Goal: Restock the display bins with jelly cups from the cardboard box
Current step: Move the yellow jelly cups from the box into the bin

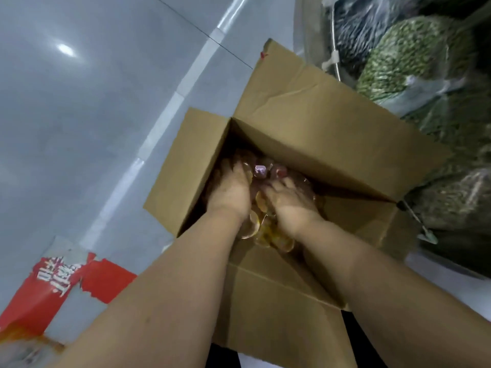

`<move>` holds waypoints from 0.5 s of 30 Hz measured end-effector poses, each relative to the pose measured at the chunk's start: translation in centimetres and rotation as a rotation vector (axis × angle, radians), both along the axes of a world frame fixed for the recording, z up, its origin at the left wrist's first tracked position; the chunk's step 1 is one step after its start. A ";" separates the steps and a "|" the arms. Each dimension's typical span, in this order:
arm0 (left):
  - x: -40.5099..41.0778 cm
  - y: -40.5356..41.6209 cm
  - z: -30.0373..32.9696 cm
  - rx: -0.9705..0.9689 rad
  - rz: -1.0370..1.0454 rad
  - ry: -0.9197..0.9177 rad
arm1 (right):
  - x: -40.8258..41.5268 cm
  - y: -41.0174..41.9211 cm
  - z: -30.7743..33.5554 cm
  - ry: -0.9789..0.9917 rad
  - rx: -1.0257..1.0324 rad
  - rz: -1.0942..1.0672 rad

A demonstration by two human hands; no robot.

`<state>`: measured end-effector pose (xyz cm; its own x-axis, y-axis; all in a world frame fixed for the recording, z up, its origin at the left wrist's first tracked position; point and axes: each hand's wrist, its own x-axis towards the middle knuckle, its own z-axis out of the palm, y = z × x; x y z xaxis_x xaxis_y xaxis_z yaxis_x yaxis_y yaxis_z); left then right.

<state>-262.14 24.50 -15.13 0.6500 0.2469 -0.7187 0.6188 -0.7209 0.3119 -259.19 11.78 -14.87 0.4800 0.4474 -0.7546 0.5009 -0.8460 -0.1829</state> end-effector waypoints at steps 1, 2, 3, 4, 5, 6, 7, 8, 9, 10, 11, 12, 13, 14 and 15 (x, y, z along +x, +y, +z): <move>-0.2 -0.1 -0.3 0.060 -0.007 -0.010 | -0.2 -0.3 -0.1 -0.060 0.029 -0.002; -0.4 -0.1 -0.3 0.101 -0.019 -0.031 | -0.4 -0.7 0.1 -0.117 0.065 -0.032; -0.7 0.0 0.0 0.109 -0.025 -0.057 | -0.6 -1.2 0.6 -0.163 0.103 -0.079; -0.8 0.0 0.6 0.087 -0.012 -0.094 | -0.9 -1.7 1.2 -0.193 0.149 -0.148; -1.0 0.1 1.6 0.038 0.027 -0.141 | -1.1 -2.1 2.0 -0.198 0.201 -0.247; -1.0 0.1 2.9 -0.026 0.091 -0.195 | -1.2 -2.4 3.3 -0.172 0.255 -0.397; -1.0 0.0 4.8 -0.094 0.163 -0.250 | -1.4 -2.4 4.9 -0.121 0.301 -0.571; -1.1 -0.1 7.0 -0.158 0.228 -0.299 | -1.8 -2.5 6.9 -0.073 0.353 -0.737; -1.2 -0.1 9.4 -0.211 0.281 -0.335 | -2.2 -2.5 9.2 -0.046 0.410 -0.869; -1.4 0.0 11.9 -0.248 0.323 -0.357 | -2.4 -2.5 11.7 -0.031 0.459 -0.974; -1.7 0.1 14.7 -0.272 0.359 -0.364 | -2.7 -2.4 14.4 -0.016 0.500 -1.064; -1.9 0.4 17.6 -0.293 0.390 -0.370 | -3.0 -2.2 17.5 0.000 0.537 -1.144; -2.1 0.7 20.8 -0.318 0.406 -0.382 | -3.1 -1.8 20.7 0.010 0.576 -1.208; -2.1 1.1 24.1 -0.351 0.409 -0.401 | -3.0 -1.3 24.0 0.005 0.611 -1.256; -2.0 1.4 27.6 -0.388 0.406 -0.414 | -2.9 -0.7 27.6 -0.009 0.640 -1.288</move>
<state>-264.09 25.95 12.47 0.8003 0.3036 -0.5170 0.5901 -0.2466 0.7687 -262.08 11.07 12.74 0.8077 -0.0386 -0.5883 -0.5321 -0.4777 -0.6991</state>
